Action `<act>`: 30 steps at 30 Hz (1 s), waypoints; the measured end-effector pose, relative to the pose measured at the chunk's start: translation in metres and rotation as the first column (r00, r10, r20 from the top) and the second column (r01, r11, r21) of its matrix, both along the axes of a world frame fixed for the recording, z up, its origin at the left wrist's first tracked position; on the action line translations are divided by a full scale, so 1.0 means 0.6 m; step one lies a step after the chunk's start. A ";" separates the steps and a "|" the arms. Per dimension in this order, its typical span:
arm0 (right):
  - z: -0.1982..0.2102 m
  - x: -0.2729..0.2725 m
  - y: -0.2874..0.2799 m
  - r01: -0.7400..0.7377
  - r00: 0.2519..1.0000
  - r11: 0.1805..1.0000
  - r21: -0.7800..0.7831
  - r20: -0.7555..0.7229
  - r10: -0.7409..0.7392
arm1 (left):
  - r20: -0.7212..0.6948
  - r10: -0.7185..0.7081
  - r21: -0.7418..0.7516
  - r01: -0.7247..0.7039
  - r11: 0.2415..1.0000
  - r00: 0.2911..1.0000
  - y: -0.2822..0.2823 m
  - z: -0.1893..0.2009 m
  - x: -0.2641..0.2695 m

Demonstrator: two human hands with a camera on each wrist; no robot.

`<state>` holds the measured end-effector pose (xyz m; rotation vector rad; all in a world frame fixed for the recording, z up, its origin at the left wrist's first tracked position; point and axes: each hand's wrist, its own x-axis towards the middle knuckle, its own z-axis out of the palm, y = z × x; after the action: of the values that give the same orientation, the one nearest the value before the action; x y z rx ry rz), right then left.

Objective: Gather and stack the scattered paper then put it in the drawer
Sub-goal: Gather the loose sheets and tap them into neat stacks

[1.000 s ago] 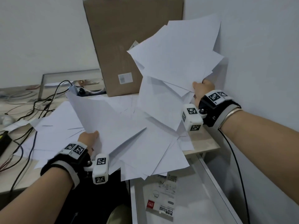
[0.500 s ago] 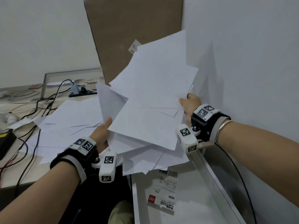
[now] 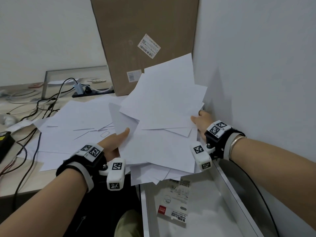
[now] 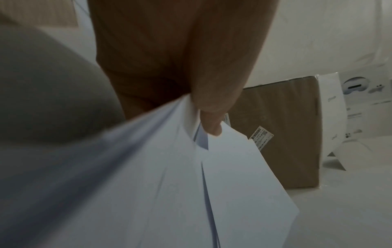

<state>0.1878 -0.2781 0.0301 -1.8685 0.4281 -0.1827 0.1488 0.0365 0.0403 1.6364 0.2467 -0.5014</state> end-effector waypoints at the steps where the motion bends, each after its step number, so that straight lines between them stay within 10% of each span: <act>1: 0.002 -0.005 0.010 -0.010 1.000 1.000 0.015 0.002 0.010 | -0.008 -0.038 0.000 0.038 0.999 0.999 -0.003 -0.002 0.000; 30: 0.052 0.064 -0.058 -0.003 0.982 0.999 -0.046 -0.190 -0.006 | 0.047 0.089 0.065 -0.092 0.994 0.995 0.003 -0.036 0.011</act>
<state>0.2263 -0.3129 0.0611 -1.9384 0.5606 -0.0140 0.1556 0.0382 0.0189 1.6920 0.3063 -0.3917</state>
